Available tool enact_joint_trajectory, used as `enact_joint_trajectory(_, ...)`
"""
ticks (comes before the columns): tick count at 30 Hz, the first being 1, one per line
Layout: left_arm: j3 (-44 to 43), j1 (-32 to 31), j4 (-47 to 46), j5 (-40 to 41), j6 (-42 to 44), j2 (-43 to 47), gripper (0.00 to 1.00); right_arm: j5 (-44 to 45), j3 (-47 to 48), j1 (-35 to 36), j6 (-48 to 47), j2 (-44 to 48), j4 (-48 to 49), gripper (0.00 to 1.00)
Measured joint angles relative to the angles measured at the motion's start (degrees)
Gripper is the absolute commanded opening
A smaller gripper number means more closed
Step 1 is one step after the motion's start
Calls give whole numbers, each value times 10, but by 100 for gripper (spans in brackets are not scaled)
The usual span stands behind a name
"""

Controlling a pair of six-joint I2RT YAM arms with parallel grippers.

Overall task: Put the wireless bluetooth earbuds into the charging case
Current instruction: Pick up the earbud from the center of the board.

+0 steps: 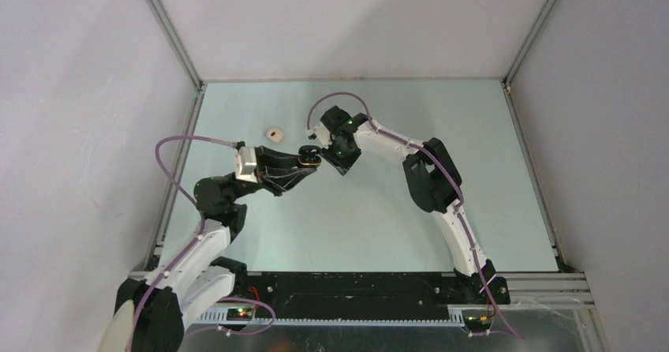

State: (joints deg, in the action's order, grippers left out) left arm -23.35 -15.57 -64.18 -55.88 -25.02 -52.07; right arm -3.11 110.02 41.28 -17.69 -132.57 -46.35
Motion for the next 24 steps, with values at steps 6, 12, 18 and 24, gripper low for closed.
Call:
enact_joint_trajectory(6, 0, 0, 0, 0, 0, 0, 1, -28, 7, -25, -20, 3, -19, 45)
enact_joint_trajectory(12, 0, 0, 0, 0, 0, 0, 1, -50, 74, -72, -67, 3, -36, 45)
enact_joint_trajectory(18, 0, 0, 0, 0, 0, -2, 1, -66, 102, -92, -111, 3, -38, 46)
enact_joint_trajectory(24, 0, 0, 4, 1, 1, -7, 1, -87, 107, -82, -161, -6, -53, 46)
